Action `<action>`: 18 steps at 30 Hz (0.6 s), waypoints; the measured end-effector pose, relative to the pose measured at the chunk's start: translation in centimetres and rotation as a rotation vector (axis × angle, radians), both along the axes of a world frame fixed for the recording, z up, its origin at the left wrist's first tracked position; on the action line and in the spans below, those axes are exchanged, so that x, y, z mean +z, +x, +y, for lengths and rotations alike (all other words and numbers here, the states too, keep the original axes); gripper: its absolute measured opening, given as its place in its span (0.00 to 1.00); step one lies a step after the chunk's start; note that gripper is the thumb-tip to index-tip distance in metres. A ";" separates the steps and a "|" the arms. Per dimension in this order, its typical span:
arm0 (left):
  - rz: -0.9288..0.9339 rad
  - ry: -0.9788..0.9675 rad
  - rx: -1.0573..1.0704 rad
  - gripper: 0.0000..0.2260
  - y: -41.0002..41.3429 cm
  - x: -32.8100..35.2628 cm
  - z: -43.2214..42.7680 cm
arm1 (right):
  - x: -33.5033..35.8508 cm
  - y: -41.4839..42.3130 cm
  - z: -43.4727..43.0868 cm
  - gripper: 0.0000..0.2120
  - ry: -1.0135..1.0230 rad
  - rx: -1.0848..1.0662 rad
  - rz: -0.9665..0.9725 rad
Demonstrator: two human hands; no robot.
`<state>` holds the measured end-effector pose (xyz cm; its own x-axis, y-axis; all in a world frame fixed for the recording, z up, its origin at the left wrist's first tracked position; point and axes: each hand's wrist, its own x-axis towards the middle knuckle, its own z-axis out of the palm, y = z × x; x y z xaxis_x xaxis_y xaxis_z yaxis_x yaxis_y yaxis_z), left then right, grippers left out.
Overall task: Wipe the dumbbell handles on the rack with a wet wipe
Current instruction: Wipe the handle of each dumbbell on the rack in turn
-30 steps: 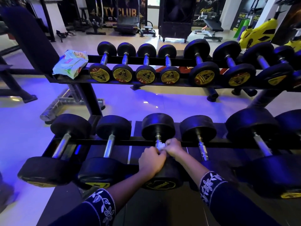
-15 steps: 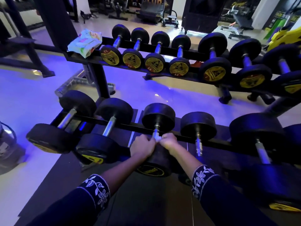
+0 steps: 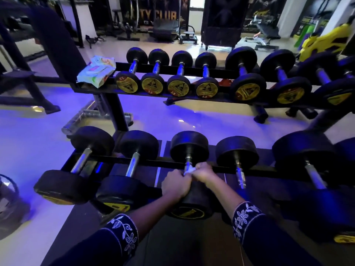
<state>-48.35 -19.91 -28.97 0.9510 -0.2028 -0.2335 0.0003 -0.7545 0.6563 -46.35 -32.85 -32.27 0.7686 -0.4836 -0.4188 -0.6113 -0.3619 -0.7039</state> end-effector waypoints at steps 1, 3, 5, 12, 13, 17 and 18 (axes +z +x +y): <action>0.002 0.002 -0.008 0.17 0.1 -0.1 0.0 | 0.3 0.0 0.2 0.17 0.067 -0.063 -0.006; 0.009 0.000 -0.009 0.17 0.1 -0.1 0.0 | 0.6 0.9 0.1 0.15 0.133 -0.177 -0.058; 0.004 -0.007 -0.013 0.18 0.0 -0.2 0.1 | 0.6 1.9 -0.1 0.08 0.055 -0.209 -0.098; -0.015 -0.032 -0.039 0.18 0.1 -0.3 0.6 | 3.2 -0.8 1.3 0.07 0.513 -0.063 -0.072; -0.013 -0.029 -0.043 0.18 0.1 -0.3 0.6 | 3.5 -1.0 0.9 0.04 0.665 -0.113 -0.087; -0.023 0.017 -0.045 0.18 0.2 -0.3 0.4 | 2.4 1.6 -0.7 0.09 0.965 -0.404 -0.120; -0.022 0.014 -0.041 0.17 0.3 -0.4 0.3 | 2.2 2.6 -0.6 0.08 0.952 -0.456 -0.135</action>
<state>-48.08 -19.57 -29.37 0.9470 -0.2382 -0.2156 -0.0449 -0.7626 0.6454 -43.78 -33.48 -30.10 0.6658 -0.2555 -0.7010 -0.4456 0.6174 -0.6483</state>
